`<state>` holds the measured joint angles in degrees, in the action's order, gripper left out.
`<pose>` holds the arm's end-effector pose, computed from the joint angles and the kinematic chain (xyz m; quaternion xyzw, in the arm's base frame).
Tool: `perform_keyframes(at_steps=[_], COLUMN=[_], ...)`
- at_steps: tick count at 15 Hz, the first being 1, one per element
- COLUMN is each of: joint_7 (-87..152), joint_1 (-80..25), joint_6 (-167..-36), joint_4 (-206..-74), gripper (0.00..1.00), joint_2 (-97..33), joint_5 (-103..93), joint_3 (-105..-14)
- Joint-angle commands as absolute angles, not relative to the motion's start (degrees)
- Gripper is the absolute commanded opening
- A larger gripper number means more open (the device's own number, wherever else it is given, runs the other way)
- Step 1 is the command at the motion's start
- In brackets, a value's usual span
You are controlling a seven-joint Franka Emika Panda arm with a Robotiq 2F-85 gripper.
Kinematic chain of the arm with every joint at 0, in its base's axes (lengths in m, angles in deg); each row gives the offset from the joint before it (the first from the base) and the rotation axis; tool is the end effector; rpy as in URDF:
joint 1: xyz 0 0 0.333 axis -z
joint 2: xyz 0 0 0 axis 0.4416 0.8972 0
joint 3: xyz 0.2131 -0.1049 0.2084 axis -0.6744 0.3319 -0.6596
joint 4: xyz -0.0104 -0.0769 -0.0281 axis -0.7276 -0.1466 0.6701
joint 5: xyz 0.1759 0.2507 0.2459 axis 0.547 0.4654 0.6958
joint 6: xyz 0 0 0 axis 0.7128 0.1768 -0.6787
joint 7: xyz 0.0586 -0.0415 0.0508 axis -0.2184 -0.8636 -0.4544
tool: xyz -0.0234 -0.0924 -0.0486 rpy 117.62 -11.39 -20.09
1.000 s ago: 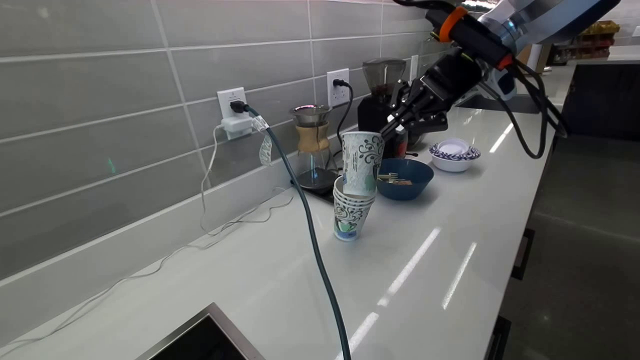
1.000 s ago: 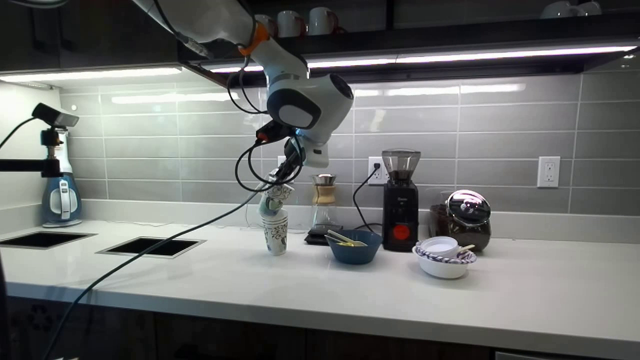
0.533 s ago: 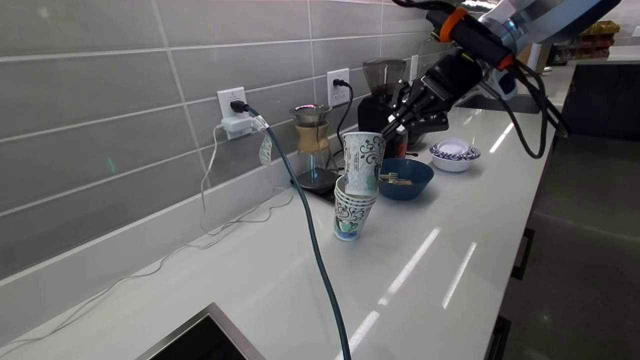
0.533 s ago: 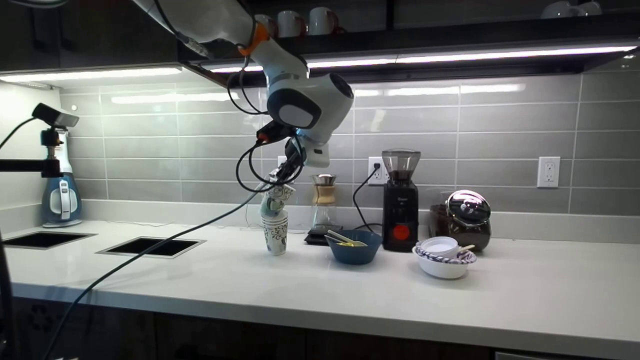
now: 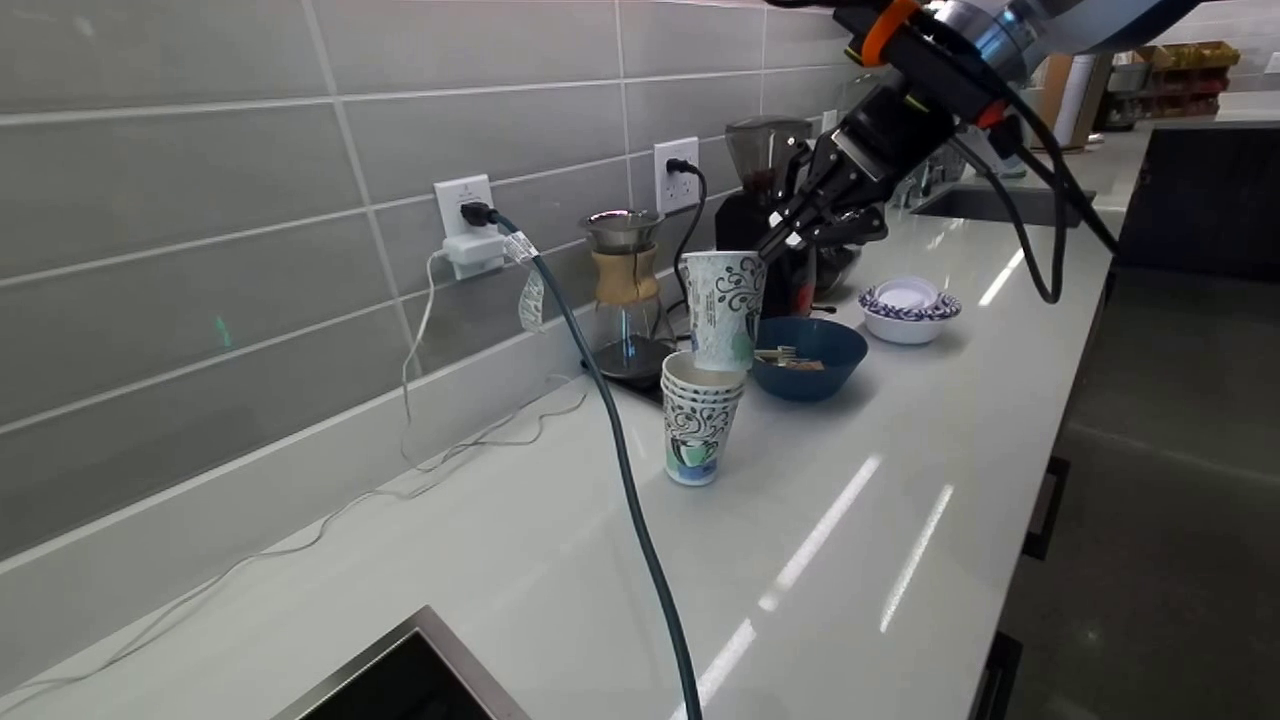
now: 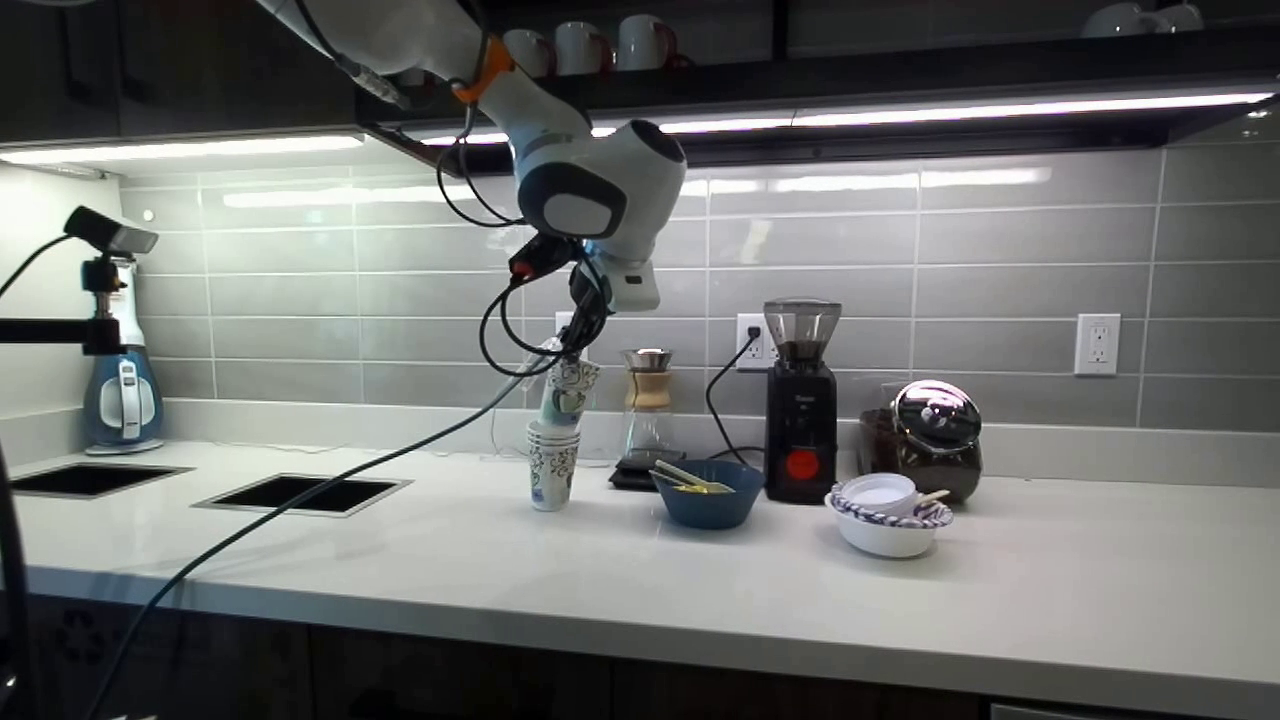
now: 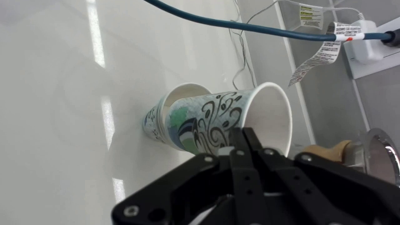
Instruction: Remove one cup from the stack on the left.
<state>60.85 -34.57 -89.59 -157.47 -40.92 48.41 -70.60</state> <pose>0.5759 0.1951 0.4461 -0.8576 0.3483 0.1210 0.3585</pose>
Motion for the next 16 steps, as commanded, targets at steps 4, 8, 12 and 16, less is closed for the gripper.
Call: perform_keyframes(at_steps=[4,8,12,16], joint_7=[62.85,63.2,62.0,62.2], joint_1=[-35.52,-35.12,-34.96,-34.93], joint_6=[-97.81,-101.96,-105.66,-109.43], joint_4=[-162.9,-165.95,-169.12,-171.66], gripper=[0.01,0.01,0.01,0.01], joint_2=[-46.15,-46.52,-45.85,-44.84], joint_5=[46.55,46.93,47.21,45.67], joint_3=[-70.74,-70.67,-70.6,-70.45])
